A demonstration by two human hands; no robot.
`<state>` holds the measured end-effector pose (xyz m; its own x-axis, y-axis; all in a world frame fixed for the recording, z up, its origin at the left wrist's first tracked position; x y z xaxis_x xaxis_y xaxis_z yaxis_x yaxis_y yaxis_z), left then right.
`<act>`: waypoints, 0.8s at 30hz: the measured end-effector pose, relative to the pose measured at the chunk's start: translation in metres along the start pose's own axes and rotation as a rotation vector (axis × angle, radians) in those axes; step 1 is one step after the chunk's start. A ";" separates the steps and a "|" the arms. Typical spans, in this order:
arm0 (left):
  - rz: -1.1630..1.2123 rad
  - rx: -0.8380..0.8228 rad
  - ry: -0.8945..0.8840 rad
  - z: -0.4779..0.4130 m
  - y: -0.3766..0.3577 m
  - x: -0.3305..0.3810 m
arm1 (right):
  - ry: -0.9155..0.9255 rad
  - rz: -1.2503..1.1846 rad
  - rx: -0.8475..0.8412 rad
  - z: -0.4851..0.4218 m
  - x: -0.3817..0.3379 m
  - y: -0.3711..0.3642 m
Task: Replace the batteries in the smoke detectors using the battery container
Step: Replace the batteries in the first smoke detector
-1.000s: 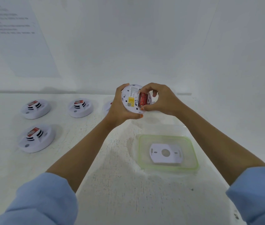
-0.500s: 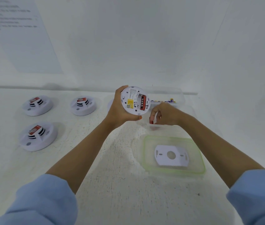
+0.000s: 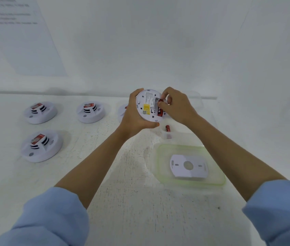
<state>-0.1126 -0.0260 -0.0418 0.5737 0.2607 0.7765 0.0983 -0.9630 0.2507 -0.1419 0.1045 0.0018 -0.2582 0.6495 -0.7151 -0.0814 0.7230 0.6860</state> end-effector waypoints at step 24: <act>0.023 0.015 -0.014 0.005 -0.005 0.012 | -0.096 -0.081 0.137 -0.001 0.002 0.001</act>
<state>-0.1023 -0.0180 -0.0364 0.5870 0.2380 0.7738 0.0977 -0.9697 0.2241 -0.1432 0.1067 0.0013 -0.1625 0.6023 -0.7815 0.0353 0.7951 0.6055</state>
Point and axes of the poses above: each hand's wrist, its own z-axis away from the middle knuckle, its own y-axis out of the back of the hand, x = y × z, the point moved 7 cm from there along -z, towards the middle knuckle, and after that the axes turned 11 degrees about -y, right-handed, at the moved point
